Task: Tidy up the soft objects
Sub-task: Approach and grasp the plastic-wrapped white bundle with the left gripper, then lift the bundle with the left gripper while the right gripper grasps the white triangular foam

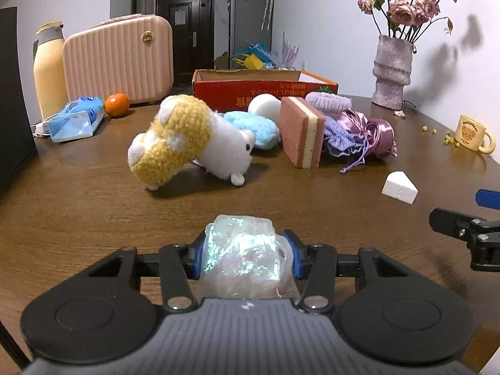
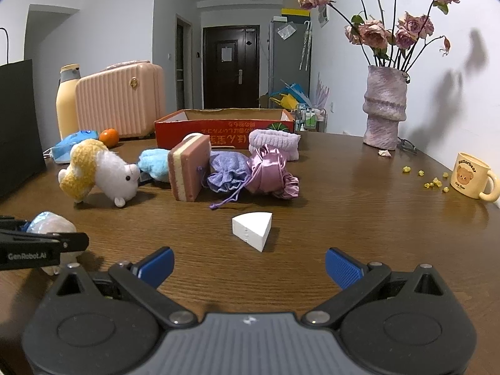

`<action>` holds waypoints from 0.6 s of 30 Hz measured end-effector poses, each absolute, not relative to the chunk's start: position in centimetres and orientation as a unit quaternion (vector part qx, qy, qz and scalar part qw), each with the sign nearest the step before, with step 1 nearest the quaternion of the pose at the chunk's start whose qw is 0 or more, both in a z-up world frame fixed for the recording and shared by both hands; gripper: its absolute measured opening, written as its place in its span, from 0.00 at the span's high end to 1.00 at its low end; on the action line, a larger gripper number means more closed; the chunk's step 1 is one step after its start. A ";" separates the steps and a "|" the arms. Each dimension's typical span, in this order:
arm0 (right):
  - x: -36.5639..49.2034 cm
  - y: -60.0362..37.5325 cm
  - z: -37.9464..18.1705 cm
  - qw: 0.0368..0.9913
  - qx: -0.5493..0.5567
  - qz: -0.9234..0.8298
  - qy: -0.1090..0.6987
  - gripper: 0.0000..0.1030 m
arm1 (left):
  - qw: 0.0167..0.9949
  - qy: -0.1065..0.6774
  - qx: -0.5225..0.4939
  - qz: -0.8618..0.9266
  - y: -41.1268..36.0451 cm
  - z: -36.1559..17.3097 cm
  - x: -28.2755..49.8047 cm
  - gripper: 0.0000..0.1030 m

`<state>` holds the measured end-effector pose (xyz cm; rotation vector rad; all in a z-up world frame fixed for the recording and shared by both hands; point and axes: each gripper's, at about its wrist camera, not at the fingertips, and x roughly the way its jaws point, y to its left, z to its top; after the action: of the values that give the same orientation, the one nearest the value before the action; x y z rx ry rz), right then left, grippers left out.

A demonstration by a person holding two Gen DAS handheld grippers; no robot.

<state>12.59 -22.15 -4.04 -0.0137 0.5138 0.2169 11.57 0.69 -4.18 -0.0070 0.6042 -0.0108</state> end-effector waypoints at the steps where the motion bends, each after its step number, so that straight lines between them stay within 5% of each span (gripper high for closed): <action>1: 12.7 -22.1 -4.1 0.961 -0.007 0.108 0.255 0.00 | 0.955 0.296 -0.004 -0.005 0.7 -4.1 11.6 0.53; 18: 15.9 -20.0 -3.7 0.955 -0.023 0.117 0.270 0.00 | 0.969 0.245 -0.021 0.022 3.1 -2.1 12.6 0.53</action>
<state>15.91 -19.96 -3.70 -0.0462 0.5487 0.2370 12.62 3.11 -2.06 -0.0428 0.4945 0.0444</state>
